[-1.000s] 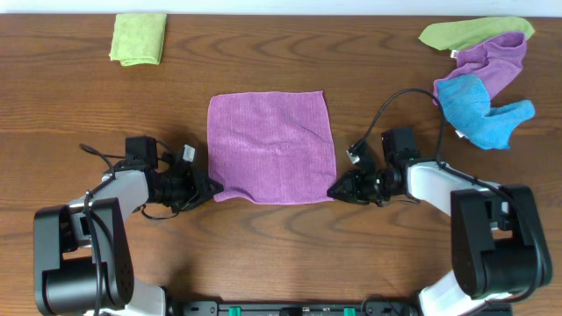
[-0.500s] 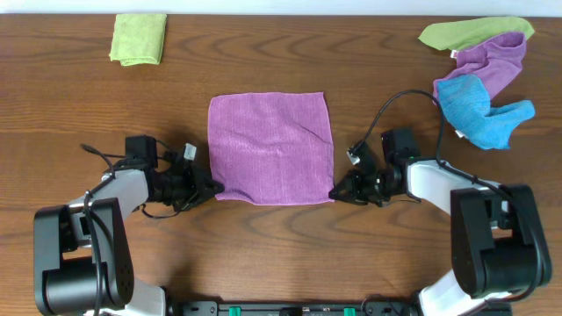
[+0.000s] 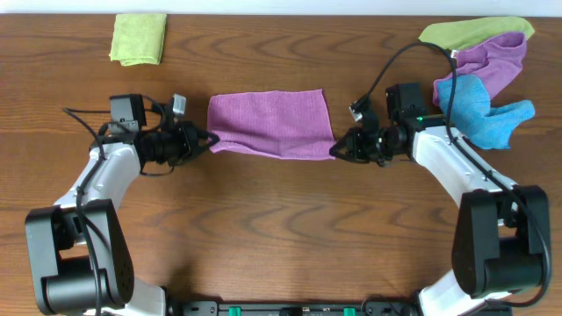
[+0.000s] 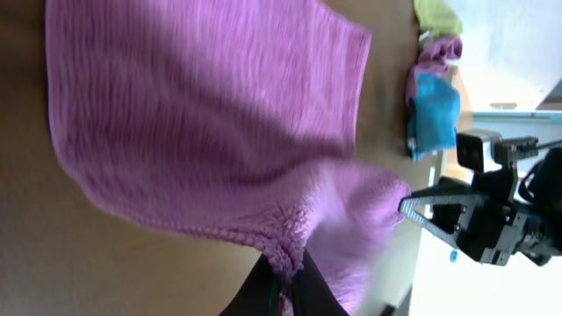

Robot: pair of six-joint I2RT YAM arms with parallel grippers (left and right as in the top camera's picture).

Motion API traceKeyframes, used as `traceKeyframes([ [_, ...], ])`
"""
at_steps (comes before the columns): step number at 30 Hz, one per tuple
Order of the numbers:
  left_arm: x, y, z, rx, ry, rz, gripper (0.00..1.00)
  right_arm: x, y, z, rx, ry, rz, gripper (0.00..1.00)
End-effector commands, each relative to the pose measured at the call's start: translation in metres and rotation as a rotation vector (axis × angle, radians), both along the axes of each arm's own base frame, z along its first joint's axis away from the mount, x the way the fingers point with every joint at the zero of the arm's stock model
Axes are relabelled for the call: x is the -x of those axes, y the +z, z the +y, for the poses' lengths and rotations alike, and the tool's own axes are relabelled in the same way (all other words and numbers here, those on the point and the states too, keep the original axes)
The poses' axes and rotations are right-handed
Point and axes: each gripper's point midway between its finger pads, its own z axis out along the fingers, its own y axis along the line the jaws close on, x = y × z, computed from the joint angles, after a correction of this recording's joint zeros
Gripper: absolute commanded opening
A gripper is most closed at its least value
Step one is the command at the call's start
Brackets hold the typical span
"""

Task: Fold the cloth
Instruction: 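Lift the bottom edge with both grippers and fold it up over the top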

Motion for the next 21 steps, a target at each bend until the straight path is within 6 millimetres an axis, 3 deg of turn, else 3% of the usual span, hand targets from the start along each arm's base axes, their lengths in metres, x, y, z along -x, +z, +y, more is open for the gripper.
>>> traceKeyframes([
  [1,-0.013,0.0,0.003,-0.028,0.045,-0.003,0.06,-0.015,0.007,0.001,0.04,-0.026,-0.061,0.02],
  [6,-0.024,-0.005,0.003,-0.072,0.071,-0.028,0.06,-0.034,0.013,0.004,0.029,-0.062,-0.127,0.02],
  [12,-0.03,-0.026,0.005,-0.066,0.09,0.015,0.06,-0.048,0.012,0.006,0.022,-0.076,-0.148,0.01],
  [21,-0.061,-0.029,0.01,-0.056,0.15,-0.031,0.06,-0.09,0.004,0.02,0.016,-0.07,-0.156,0.02],
])
